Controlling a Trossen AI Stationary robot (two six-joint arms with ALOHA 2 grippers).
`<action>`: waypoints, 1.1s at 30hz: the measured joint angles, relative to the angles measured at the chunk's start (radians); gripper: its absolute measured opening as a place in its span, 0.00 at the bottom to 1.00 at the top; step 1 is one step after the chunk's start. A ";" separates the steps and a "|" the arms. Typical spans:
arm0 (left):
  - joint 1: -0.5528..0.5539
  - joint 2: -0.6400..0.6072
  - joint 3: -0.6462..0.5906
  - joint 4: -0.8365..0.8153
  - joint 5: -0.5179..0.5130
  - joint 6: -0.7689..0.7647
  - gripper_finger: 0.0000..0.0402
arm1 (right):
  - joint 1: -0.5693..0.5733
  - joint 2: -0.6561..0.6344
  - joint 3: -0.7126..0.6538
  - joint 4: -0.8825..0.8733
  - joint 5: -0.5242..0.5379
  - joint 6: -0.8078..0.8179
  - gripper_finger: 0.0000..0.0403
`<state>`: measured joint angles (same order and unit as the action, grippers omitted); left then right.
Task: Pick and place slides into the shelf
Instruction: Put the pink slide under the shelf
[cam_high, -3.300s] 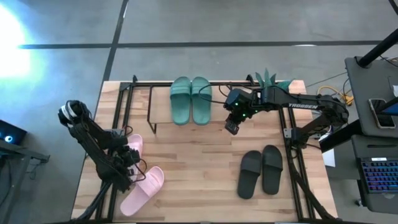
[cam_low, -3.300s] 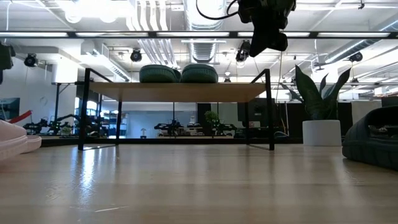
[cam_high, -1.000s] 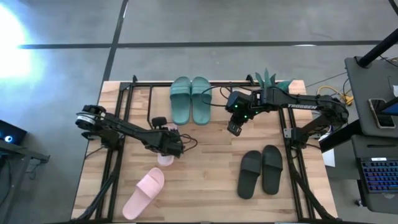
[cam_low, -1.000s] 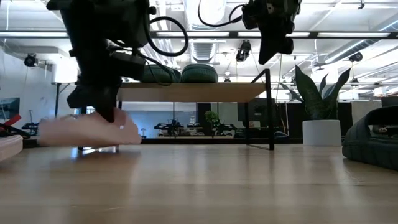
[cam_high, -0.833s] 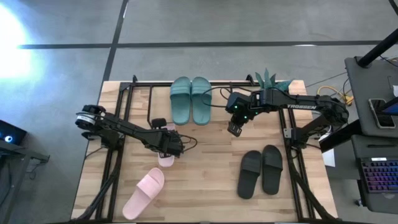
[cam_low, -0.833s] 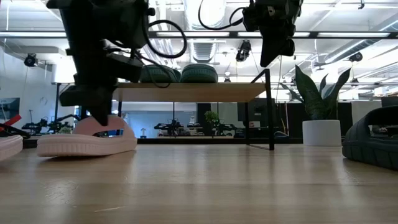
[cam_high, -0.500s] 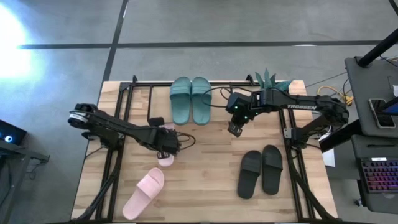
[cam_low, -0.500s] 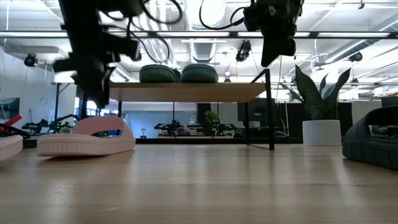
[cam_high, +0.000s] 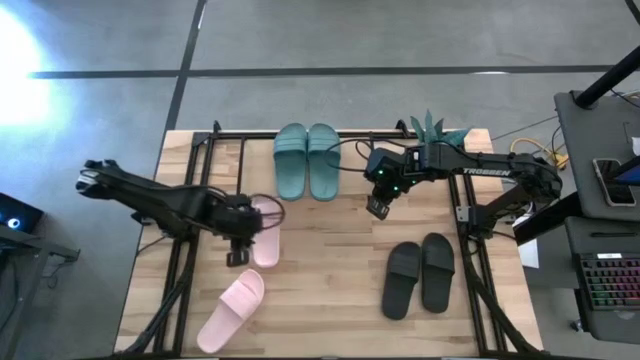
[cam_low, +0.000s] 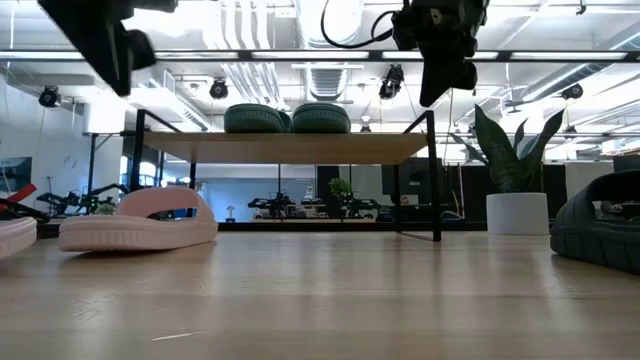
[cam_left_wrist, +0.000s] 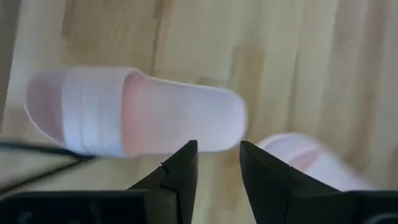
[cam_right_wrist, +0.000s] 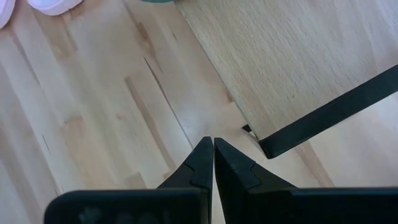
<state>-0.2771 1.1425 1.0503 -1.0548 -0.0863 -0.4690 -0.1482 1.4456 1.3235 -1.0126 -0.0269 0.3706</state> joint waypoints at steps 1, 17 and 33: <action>-0.004 -0.022 -0.007 0.001 0.002 -0.074 0.26 | 0.000 0.000 0.000 0.000 -0.004 0.009 0.02; -0.396 -0.160 -0.219 0.372 -0.138 -1.008 0.26 | 0.077 0.000 0.000 0.009 -0.036 0.317 0.02; -0.789 -0.016 -0.191 0.504 -0.388 -0.838 0.26 | 0.242 -0.001 0.000 0.010 -0.030 0.644 0.02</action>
<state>-1.0665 1.1260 0.8596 -0.5504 -0.4746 -1.3072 0.0936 1.4448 1.3235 -1.0026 -0.0573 1.0149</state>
